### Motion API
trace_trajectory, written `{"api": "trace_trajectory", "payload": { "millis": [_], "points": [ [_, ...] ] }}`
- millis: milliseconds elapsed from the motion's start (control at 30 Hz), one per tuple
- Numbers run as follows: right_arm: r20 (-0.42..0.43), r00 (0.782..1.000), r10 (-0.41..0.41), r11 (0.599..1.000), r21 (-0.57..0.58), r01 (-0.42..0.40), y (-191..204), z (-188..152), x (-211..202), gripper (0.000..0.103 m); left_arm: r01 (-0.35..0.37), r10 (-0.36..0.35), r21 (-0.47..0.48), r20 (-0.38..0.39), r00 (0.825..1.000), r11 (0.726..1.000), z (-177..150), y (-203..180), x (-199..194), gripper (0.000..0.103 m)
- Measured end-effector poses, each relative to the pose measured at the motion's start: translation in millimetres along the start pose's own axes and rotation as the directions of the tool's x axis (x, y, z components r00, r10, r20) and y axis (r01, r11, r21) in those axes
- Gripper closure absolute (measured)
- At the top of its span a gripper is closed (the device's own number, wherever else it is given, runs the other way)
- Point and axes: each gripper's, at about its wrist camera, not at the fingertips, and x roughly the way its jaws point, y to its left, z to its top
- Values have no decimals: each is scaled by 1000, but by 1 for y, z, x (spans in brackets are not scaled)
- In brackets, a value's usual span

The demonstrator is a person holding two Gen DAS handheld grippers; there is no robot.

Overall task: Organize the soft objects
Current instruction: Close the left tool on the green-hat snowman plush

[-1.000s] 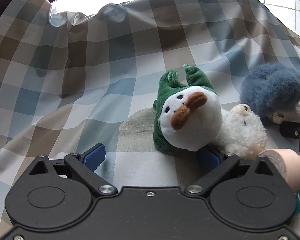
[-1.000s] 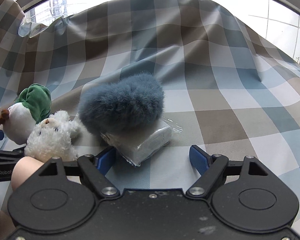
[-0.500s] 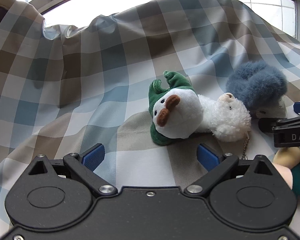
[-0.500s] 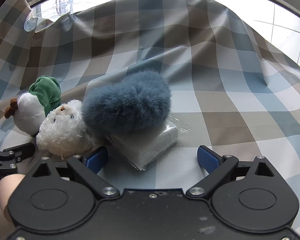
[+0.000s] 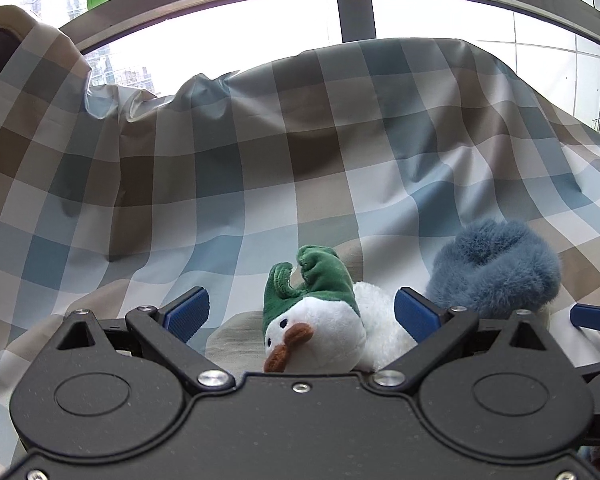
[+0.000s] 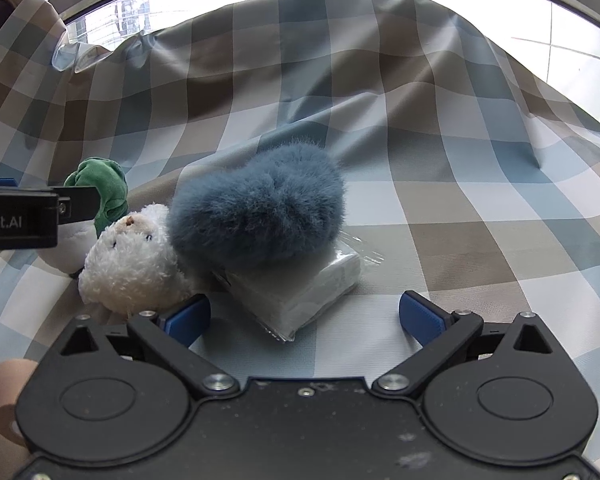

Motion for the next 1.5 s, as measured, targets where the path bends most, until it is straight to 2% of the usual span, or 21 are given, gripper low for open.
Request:
{"api": "trace_trajectory", "payload": {
  "millis": [133,200,233,267,300,333,400,533,767,967,1000,1067,1133,1233,1300,1333,1367,1500],
  "points": [
    [1,1000,-1,1000,-2,1,1,0,0,2,-3,3,-5,-14,1000,1000,4,-7,10,6],
    [1,1000,2,1000,-1,-2,0,0,0,1,-13,13,-11,-24,1000,1000,5,-8,15,11],
    [2,1000,3,1000,1,-3,0,0,0,1,-14,14,-14,-28,1000,1000,5,-8,17,24],
    [2,1000,4,1000,1,-4,0,0,0,1,-8,7,-19,-35,999,1000,5,-7,19,41],
    [3,1000,6,1000,3,-6,0,0,0,1,2,-3,-25,-42,999,1000,4,-6,20,48],
    [3,1000,7,1000,3,-7,0,0,-1,1,21,-23,-33,-61,998,999,4,-4,22,50],
    [4,1000,8,1000,5,-8,0,0,-1,1,42,-48,-56,-98,994,998,1,1,26,50],
    [4,1000,8,1000,4,-8,0,0,-1,1,60,-66,-73,-83,994,996,-10,11,14,50],
    [4,1000,7,1000,3,-7,-1,0,-1,1,42,-42,14,-19,999,999,-41,20,-11,46],
    [8,1000,13,1000,9,-13,-2,0,-1,1,51,-51,38,-11,999,998,-57,23,-6,41],
    [10,1000,15,1000,11,-15,-2,-1,-2,1,58,-58,36,-12,998,998,-56,23,-4,39],
    [11,1000,16,1000,12,-16,-3,-1,-2,1,66,-66,37,1,998,997,-53,22,-5,26],
    [10,1000,15,1000,10,-16,-3,-1,-2,0,58,-59,50,32,998,997,-48,21,-6,17],
    [10,1000,15,1000,9,-15,-2,-1,-2,0,59,-60,37,51,997,998,-42,22,-1,18],
    [10,1000,15,1000,9,-15,-2,-1,-2,0,80,-81,12,16,997,997,-42,23,8,28],
    [10,1000,15,1000,9,-15,-2,-1,-2,0,86,-86,9,1,996,996,-42,22,11,35],
    [10,1000,16,1000,9,-16,-2,-1,-2,0,88,-87,14,-20,996,996,-44,21,15,37],
    [10,1000,15,1000,7,-15,-2,-1,-2,0,114,-113,9,-47,992,993,-46,22,19,38]
  ]
}}
